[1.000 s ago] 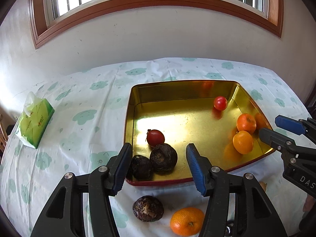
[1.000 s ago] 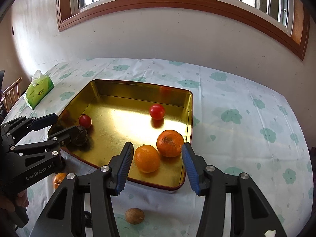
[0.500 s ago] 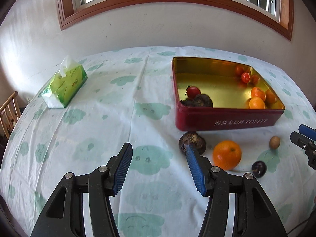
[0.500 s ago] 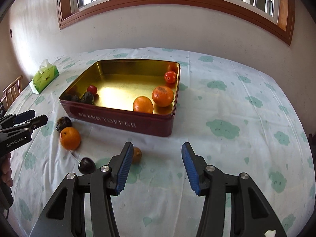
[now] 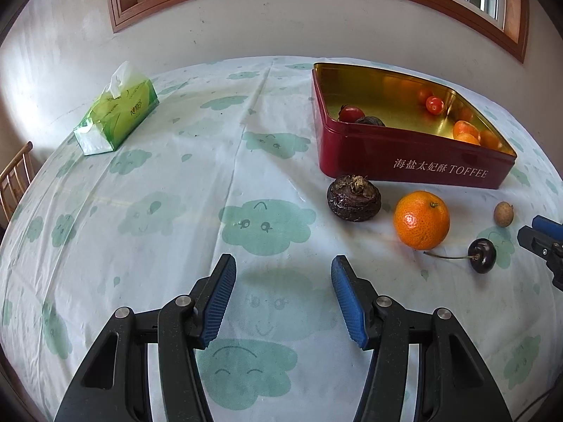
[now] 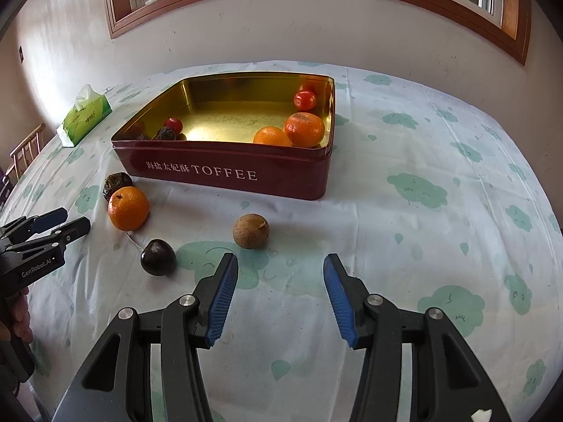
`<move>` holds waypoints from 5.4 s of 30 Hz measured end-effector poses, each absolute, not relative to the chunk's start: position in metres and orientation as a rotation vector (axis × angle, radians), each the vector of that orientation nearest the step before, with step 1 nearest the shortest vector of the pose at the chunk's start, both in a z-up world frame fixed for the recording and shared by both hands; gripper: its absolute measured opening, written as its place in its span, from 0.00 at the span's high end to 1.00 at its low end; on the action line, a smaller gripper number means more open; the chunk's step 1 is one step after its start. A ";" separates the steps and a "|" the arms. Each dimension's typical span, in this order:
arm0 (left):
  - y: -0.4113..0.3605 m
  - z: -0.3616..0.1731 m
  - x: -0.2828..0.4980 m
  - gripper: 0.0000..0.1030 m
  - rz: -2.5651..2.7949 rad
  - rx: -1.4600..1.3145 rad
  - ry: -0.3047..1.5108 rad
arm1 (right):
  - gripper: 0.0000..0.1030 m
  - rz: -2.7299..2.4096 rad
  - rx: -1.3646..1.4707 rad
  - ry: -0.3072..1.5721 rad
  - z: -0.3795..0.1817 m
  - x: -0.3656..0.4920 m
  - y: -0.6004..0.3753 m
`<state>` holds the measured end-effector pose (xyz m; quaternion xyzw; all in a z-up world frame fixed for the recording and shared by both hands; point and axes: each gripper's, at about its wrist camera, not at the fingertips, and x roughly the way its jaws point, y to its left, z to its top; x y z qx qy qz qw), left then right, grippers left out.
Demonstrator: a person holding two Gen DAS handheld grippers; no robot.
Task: Organize fruits
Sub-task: 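Withdraw both open tools from the tin toward the remaining fruits, then grasp the brown kiwi with the right tool, then grasp the dark brown taro with the left tool while the right tool holds the kiwi, then carry the taro in the left tool and kiwi in the right tool over the tin, then open the left tool to drop the taro while the right tool releases the kiwi into the tin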
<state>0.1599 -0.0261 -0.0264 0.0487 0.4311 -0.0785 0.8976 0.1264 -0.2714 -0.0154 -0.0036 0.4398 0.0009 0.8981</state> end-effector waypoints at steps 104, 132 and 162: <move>-0.071 0.046 0.214 0.63 -0.325 0.109 0.728 | 0.77 -0.027 -0.037 0.779 0.039 0.193 -0.285; -0.115 0.011 0.279 0.62 -0.302 0.185 0.815 | 0.76 -0.008 -0.071 0.860 0.007 0.249 -0.275; -0.119 0.006 0.274 0.41 -0.298 0.207 0.822 | 0.59 -0.028 -0.061 0.846 0.012 0.245 -0.276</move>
